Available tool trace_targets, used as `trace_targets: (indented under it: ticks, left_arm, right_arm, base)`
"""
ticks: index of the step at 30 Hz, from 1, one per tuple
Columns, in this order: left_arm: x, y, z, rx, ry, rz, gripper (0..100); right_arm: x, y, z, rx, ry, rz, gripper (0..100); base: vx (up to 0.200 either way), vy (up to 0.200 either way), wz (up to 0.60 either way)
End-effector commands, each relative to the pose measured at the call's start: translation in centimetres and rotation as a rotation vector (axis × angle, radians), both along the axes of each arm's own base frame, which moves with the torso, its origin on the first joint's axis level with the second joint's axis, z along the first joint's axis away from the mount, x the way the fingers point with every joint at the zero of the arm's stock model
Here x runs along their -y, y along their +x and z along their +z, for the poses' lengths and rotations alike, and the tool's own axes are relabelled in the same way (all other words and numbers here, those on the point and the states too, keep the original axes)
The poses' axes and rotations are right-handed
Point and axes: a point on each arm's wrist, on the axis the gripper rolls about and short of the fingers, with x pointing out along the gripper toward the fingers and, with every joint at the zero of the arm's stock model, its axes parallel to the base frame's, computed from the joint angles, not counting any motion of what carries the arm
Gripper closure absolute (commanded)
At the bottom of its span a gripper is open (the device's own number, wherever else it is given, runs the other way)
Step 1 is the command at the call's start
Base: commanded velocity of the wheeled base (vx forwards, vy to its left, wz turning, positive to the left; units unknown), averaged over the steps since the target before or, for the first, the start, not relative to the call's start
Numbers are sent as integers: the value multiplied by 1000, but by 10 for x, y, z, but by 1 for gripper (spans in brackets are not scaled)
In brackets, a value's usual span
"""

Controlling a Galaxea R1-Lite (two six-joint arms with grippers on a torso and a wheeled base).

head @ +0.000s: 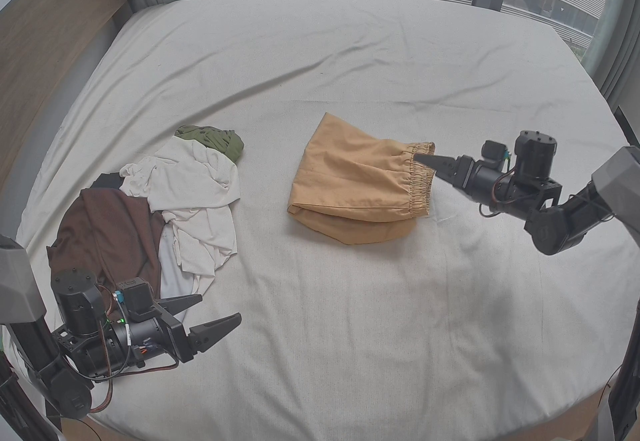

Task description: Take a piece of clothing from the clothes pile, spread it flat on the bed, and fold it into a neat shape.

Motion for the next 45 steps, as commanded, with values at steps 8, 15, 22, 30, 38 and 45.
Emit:
trace_targets:
  ticks: [8, 15, 22, 30, 38, 45]
  left_arm:
    - [0, 0, 3, 16, -5, 2, 0]
    - [0, 1, 3, 16, -5, 2, 0]
    - [-1, 0, 3, 14, -4, 3, 0]
    - [0, -1, 5, 24, -8, 1, 0]
    - [5, -4, 34, 120, -96, -11, 0]
    - [14, -12, 85, 226, -311, -56, 0]
  right_arm:
    - [-18, 0, 28, 73, 25, 43, 0]
    - [-44, 19, -3, 19, 18, 89, 0]
    - [-59, 34, -43, -62, -8, 76, 0]
    - [-57, 35, -51, -84, -15, 69, 0]
    - [-35, -3, 13, 12, 8, 38, 0]
    - [-7, -85, 79, 122, 31, 22, 0]
  base:
    - [0, 0, 0]
    - [0, 0, 0]
    - [0, 0, 0]
    - [0, 0, 0]
    - [0, 0, 0]
    - [0, 0, 0]
